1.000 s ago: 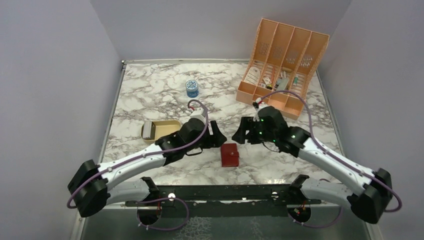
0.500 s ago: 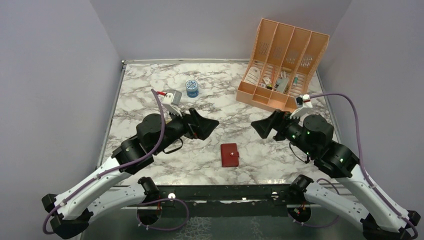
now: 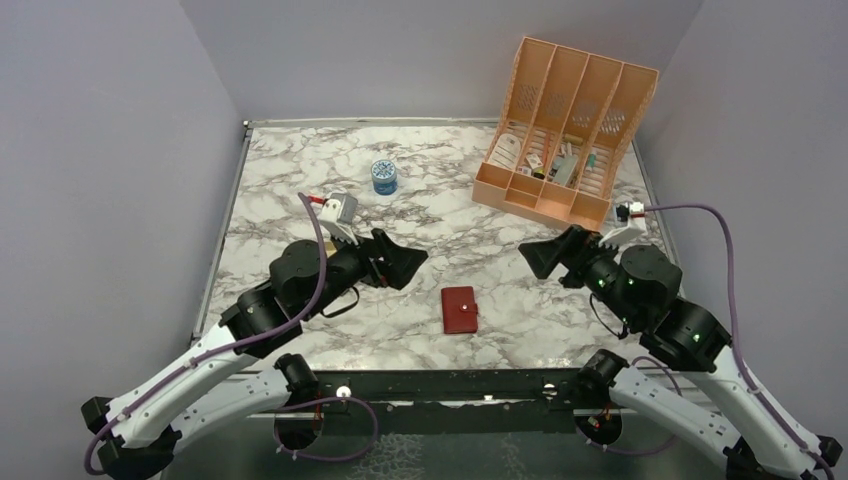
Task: Put the credit cards into the card holder
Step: Reset both arms
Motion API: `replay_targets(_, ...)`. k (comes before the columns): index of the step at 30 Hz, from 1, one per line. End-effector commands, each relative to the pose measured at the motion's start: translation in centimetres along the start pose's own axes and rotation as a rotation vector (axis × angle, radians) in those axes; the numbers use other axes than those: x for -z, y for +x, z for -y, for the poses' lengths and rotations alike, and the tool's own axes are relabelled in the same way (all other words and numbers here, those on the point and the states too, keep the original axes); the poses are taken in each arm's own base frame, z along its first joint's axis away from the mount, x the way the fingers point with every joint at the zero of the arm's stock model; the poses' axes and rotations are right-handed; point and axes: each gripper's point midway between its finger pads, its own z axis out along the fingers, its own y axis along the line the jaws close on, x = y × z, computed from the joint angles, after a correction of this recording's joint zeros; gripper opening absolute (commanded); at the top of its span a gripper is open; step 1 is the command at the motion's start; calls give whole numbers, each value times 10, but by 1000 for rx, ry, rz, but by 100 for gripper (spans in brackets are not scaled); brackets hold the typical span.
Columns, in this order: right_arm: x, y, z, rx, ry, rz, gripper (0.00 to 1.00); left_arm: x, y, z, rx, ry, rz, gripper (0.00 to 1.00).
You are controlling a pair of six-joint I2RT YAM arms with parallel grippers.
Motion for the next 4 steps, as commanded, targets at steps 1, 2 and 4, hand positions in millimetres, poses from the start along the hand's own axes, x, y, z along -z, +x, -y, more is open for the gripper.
replay_targets(1, 0, 2, 13, -19, 62, 6, 96, 3, -2, -5, -5, -19, 22, 99)
replay_targets(2, 0, 3, 12, -19, 57, 5, 96, 4, -3, -4, -3, -17, 25, 99)
replay_targets(4, -1, 6, 13, -15, 58, -5, 96, 4, -3, -4, -2, -17, 28, 99)
